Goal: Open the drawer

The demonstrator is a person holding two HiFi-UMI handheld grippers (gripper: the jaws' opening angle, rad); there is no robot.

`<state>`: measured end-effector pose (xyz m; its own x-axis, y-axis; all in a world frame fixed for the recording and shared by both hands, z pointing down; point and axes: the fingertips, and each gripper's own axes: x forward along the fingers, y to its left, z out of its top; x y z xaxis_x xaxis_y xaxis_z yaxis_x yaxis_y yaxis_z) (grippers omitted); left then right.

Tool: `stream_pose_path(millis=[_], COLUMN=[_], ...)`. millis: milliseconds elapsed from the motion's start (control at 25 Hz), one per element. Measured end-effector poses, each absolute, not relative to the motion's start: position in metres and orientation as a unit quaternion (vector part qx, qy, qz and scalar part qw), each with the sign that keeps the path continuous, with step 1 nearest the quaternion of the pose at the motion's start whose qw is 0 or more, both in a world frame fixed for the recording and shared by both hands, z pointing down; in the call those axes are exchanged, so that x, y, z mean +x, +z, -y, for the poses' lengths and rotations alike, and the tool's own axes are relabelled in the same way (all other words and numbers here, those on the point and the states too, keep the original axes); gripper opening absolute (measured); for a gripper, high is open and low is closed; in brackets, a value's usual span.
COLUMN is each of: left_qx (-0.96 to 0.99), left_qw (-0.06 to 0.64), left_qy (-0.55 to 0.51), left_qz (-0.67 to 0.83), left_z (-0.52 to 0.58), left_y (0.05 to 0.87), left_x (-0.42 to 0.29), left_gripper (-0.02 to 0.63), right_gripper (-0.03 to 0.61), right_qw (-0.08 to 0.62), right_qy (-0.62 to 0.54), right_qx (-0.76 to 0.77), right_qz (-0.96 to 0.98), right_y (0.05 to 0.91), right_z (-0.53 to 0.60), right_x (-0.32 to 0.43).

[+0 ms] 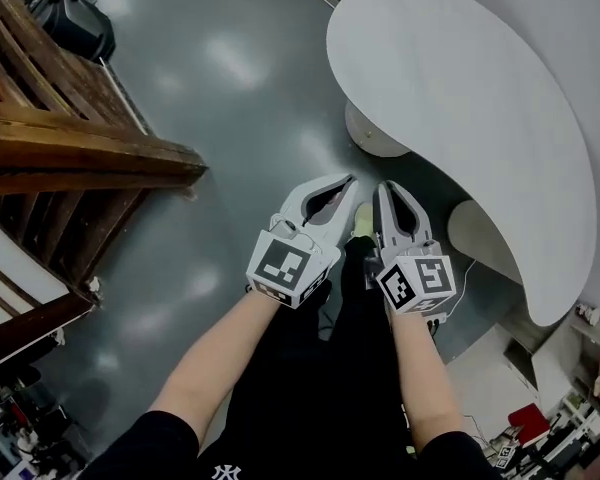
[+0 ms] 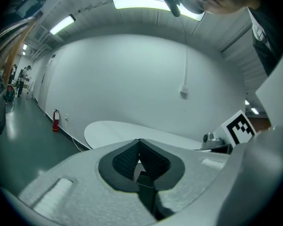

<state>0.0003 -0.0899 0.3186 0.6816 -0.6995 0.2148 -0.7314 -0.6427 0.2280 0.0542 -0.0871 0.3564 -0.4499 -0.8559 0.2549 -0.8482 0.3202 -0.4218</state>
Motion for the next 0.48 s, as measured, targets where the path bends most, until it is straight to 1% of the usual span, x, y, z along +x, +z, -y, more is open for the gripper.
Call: stream_pose_path(millis=[160, 480], left_qx=[0.903, 0.897], left_qw=[0.159, 0.176], left_qy=[0.059, 0.060], left_qz=[0.395, 0.401], left_z=[0.119, 0.164], left_y=[0.364, 0.482], left_x=[0.005, 0.010], left_gripper=[0.008, 0.008], right_gripper=[0.043, 0.055], right_qw=[-0.020, -0.061], right_qy=[-0.239, -0.190], right_qx=[-0.529, -0.553], right_qz=[-0.814, -0.809], right_y=[0.409, 0.518], right_z=[0.116, 0.159], right_x=[0.056, 0.065])
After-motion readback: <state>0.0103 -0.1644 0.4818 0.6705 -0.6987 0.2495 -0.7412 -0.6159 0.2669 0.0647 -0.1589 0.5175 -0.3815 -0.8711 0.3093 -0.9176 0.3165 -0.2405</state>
